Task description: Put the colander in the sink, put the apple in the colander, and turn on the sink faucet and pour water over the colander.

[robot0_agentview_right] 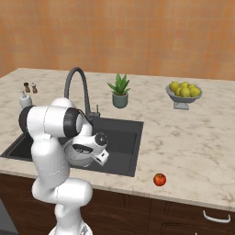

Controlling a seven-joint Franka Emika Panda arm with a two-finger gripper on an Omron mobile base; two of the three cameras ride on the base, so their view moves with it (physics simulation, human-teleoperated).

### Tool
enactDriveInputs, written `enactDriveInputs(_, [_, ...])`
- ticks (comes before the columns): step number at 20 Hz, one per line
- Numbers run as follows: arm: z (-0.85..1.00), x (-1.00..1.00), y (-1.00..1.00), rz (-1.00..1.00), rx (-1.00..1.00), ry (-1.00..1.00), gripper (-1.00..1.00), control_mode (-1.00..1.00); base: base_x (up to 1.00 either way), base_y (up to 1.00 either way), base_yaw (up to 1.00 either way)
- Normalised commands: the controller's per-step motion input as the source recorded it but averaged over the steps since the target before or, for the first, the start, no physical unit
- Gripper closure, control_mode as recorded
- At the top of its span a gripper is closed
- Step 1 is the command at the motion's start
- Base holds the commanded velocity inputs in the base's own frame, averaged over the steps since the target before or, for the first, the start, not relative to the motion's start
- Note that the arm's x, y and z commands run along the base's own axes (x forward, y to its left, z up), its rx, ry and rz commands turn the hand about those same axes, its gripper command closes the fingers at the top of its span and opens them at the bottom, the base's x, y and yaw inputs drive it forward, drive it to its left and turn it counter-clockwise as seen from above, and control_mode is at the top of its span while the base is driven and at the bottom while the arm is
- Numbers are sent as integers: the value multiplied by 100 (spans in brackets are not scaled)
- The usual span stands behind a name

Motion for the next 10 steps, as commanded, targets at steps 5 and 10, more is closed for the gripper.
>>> enactDriveInputs(5, [100,-8,-31,-15,3,1,-100,-100,0,0,0])
enactDriveInputs(10, [100,-19,-27,-15,0,1,-100,-100,0,0,0])
